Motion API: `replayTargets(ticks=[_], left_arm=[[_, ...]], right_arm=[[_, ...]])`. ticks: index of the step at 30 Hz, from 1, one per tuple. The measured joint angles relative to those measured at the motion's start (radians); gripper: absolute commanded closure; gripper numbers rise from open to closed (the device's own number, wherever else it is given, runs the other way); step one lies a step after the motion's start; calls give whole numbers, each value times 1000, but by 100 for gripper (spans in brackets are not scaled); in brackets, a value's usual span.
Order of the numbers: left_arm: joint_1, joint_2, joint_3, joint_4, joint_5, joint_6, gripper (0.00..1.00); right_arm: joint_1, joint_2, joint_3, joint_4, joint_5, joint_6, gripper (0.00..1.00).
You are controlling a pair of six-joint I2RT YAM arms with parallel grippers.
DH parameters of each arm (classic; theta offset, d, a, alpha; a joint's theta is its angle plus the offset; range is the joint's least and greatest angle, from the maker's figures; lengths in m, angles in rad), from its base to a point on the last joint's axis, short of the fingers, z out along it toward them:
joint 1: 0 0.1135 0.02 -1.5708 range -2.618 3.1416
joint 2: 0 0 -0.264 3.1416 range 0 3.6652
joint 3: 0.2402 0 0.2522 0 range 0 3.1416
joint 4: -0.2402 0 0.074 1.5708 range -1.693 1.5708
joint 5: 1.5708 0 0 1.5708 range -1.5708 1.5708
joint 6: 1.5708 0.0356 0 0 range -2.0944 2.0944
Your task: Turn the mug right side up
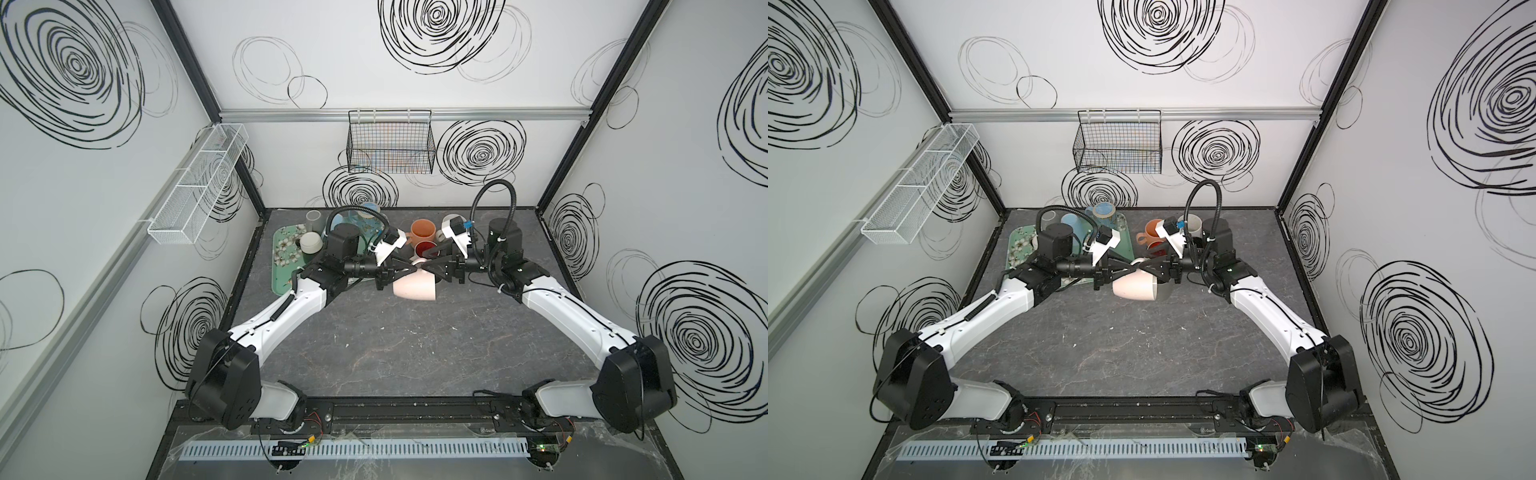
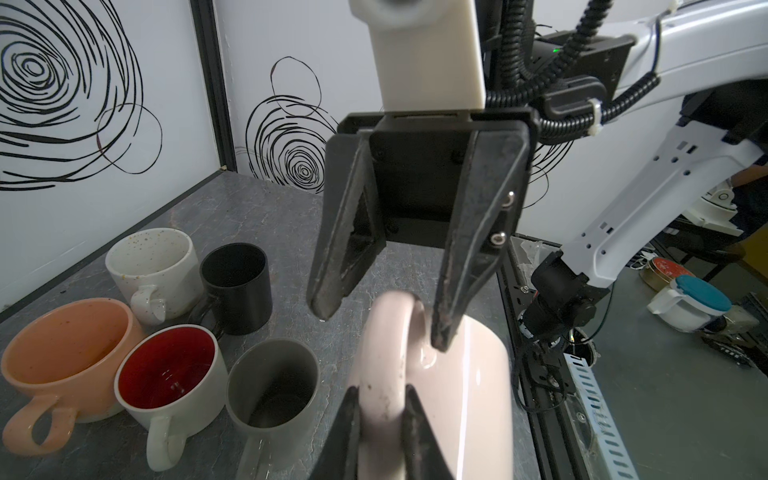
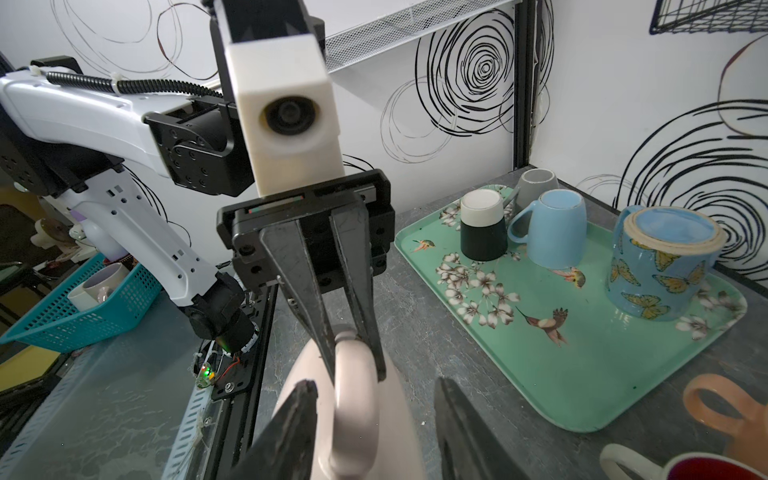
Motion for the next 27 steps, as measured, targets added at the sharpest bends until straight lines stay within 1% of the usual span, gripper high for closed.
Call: replayTargets(ticks=[2, 3, 4, 5, 6, 7, 8, 10, 12, 13, 15, 17, 20, 24, 27], left_arm=[[-1, 0, 2, -3, -6, 0, 100], [0, 0, 2, -6, -10, 1, 100], [1, 0, 2, -12, -6, 6, 100], [1, 0, 5, -16, -7, 14, 100], [0, 0, 11, -22, -11, 19, 100], [-2, 1, 15, -30, -14, 23, 98], [-3, 1, 19, -37, -15, 29, 89], [-5, 0, 25, -44, -19, 37, 73], [-11, 0, 29, -43, -23, 46, 57], [-17, -2, 31, -43, -21, 51, 51], [-31, -8, 32, -42, -24, 56, 42], [-42, -10, 32, -37, -29, 57, 36], [-50, -15, 29, -35, -35, 61, 33], [-50, -42, -13, -13, -51, 59, 32], [-50, -63, -61, 19, -63, 44, 32]], right_arm=[[0, 13, 13, -11, -21, -7, 80], [1, 15, 20, -17, -33, -11, 91], [3, 16, 26, -28, -30, -5, 98], [3, 16, 31, -38, -31, -6, 100], [3, 16, 34, -49, -34, -7, 100], [3, 16, 40, -61, -34, -17, 100], [3, 15, 46, -74, -32, -28, 100], [3, 14, 74, -134, -21, -67, 100], [4, 12, 111, -220, 5, -130, 100], [6, 9, 129, -261, 26, -161, 100], [6, -5, 158, -342, 76, -226, 100], [6, -27, 178, -422, 130, -288, 100], [6, -48, 232, -559, 237, -380, 100], [6, -43, 338, -753, 401, -489, 100], [6, -35, 396, -862, 500, -541, 100]])
